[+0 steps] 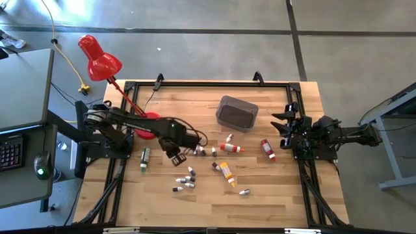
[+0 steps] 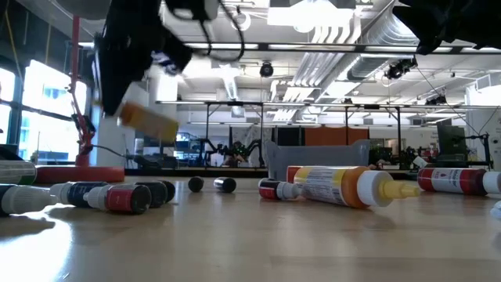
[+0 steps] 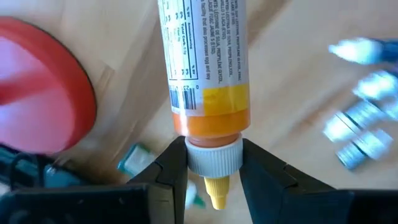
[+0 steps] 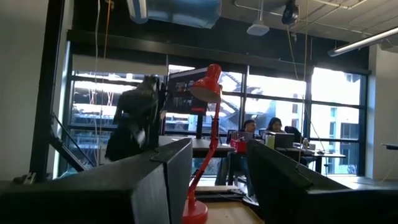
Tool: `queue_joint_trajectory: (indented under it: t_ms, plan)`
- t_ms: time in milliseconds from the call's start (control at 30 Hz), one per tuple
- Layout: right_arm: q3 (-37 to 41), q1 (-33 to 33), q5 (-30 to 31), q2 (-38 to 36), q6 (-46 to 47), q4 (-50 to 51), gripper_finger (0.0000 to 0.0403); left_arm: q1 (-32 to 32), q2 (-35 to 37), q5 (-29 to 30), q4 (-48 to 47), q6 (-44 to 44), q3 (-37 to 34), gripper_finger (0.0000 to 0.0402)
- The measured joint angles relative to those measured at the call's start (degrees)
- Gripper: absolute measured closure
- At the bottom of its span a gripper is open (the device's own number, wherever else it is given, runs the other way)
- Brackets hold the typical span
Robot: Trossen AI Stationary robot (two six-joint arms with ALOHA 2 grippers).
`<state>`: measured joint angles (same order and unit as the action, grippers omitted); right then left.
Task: Pick & Place food coloring
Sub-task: Put the left large yellow food coloring bottle into the bin
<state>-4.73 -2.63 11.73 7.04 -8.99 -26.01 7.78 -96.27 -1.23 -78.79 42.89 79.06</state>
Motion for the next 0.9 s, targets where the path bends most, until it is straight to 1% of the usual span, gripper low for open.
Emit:
queue_joint_trajectory:
  t_ms: [100, 167, 233, 300, 367, 433, 533, 600, 700, 767, 900]
  plan:
    - [0.00, 0.00, -0.83, 1.95, -0.22, 0.09, 0.0257, -1.34, 0.01, -1.43, -5.05, -9.05, 6.48, 0.0292]
    - [0.00, 0.00, -0.92, 4.01, -0.26, -0.56, 0.0258, -2.77, 0.07, -3.09, -7.69, -14.86, 8.57, 0.0292]
    - [0.00, 0.00, -1.06, 6.87, -0.32, -2.44, 0.0258, -4.66, -0.35, -6.35, -9.14, -19.70, 9.11, 0.0292]
    - [0.00, 0.00, -2.26, 10.68, -1.04, -6.34, 0.0258, -6.89, -1.70, -10.02, -10.59, -25.16, 9.11, 0.0292]
    - [-0.34, 0.00, -4.16, 15.65, -2.73, -10.81, 0.0258, -9.12, -3.39, -11.25, -11.15, -30.16, 9.10, 0.0291]
    - [-1.95, -0.02, -4.54, 21.45, -2.89, -11.81, 0.0258, -11.50, -5.03, -10.69, -11.20, -34.27, 9.10, 0.0291]
    - [-6.84, 0.00, -1.95, 31.49, -2.51, -9.29, 0.0258, -14.51, -7.74, -7.99, -10.28, -39.69, 9.09, 0.0291]
    - [-10.96, 0.00, -0.93, 39.14, -2.55, -6.17, 0.0258, -15.96, -8.54, -5.76, -9.57, -41.74, 9.06, 0.0291]
    - [-17.67, 0.00, -1.59, 50.16, -2.60, -2.64, 0.0258, -17.11, -8.91, -4.68, -4.58, -43.62, 9.06, 0.0291]
    - [-22.59, 0.00, -2.28, 56.72, -3.03, -1.77, 0.0258, -17.65, -8.92, -6.51, -3.27, -43.66, 9.10, 0.0291]
    - [-31.93, -0.02, -2.46, 68.67, -5.31, 1.14, 0.0258, -19.54, -8.90, -13.83, -3.09, -41.64, 10.37, 0.0291]
